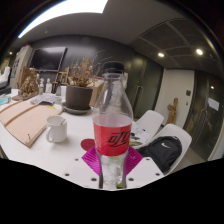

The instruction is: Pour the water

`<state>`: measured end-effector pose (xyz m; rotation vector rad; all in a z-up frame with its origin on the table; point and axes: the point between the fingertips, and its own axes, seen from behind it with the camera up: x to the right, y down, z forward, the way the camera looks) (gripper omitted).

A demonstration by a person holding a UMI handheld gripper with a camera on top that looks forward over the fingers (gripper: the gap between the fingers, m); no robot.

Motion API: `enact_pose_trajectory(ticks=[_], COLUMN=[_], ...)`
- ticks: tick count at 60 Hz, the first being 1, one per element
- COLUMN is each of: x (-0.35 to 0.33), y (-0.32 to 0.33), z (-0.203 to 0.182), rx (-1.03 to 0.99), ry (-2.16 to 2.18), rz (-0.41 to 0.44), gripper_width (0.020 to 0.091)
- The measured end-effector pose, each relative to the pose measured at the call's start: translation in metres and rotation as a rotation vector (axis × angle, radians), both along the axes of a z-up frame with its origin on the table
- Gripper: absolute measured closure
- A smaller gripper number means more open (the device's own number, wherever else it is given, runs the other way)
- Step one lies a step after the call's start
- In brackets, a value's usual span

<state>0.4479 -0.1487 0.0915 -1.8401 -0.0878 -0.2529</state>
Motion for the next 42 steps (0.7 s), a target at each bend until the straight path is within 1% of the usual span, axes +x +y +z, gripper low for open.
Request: enact_pose_trajectory(ticks=[12, 19, 27, 34, 42], x=[0.018, 0.011, -0.011, -0.031, -0.035], y=[0.048, 0.086, 0.127, 0.153, 0.175], z=[0.062, 0.088, 0.100, 0.099, 0.091], rx=[0.026, 0.044, 0.085, 0.111, 0.111], ry=[-0.389, -0.684, -1.058, -1.334, -1.564], rz=[-0.019, 0.017, 0.088, 0.150, 0.154], gripper_width=[0.0852, 0.0852, 0.0852, 0.0854, 0.0852])
